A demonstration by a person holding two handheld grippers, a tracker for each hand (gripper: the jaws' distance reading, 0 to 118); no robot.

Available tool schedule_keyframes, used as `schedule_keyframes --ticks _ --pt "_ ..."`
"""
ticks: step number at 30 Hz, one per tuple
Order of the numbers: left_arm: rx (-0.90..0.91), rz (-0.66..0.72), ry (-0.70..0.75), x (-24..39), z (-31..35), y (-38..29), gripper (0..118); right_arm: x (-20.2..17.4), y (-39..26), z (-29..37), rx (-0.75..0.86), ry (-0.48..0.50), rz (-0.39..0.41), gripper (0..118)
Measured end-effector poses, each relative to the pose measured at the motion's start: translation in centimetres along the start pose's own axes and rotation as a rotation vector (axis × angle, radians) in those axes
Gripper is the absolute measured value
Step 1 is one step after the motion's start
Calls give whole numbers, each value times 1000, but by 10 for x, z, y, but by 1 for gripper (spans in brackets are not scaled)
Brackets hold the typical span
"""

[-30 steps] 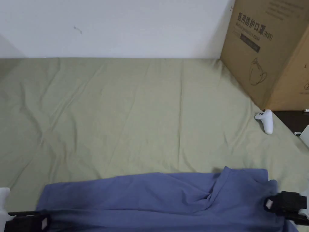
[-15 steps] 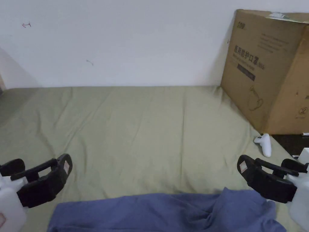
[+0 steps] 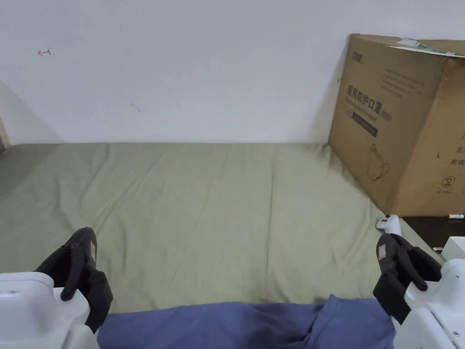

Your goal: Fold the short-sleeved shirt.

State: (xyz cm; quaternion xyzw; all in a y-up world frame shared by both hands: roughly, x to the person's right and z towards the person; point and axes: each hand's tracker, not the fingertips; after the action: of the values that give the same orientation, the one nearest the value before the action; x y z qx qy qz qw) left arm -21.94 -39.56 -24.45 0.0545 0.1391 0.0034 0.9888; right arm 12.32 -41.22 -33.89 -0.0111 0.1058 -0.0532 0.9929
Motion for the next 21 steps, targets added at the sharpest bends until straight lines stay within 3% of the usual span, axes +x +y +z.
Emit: schedule_keyframes --ticks 3,7,9,10,11,14,15,18,21 --pt "-203 180 -106 -40 -26 14 0 7 9 3 -53 95 -60 7" --pt "-745 595 -308 -132 -98 -17 0 17 11 9 -140 137 -35 7" --pt "-982 704 -251 -161 -118 -48 0 20 5 7 -217 133 -25 7" --pt "-996 705 -230 -173 -121 -64 0 21 0 6 -254 132 -30 7" --pt "-1017 682 -212 -185 -123 -80 6 23 -5 4 -284 135 -35 7" --pt "-1138 725 -164 -211 -127 -130 103 22 -21 -3 -364 119 -45 7" --pt "-1165 781 -173 -220 -127 -148 118 21 -25 -6 -389 115 -70 7" --pt "-1163 910 -235 -237 -123 -177 117 17 -34 -15 -455 130 -140 7" --pt "-1157 1052 -332 -244 -123 -200 118 9 -40 -23 -491 137 -147 7"
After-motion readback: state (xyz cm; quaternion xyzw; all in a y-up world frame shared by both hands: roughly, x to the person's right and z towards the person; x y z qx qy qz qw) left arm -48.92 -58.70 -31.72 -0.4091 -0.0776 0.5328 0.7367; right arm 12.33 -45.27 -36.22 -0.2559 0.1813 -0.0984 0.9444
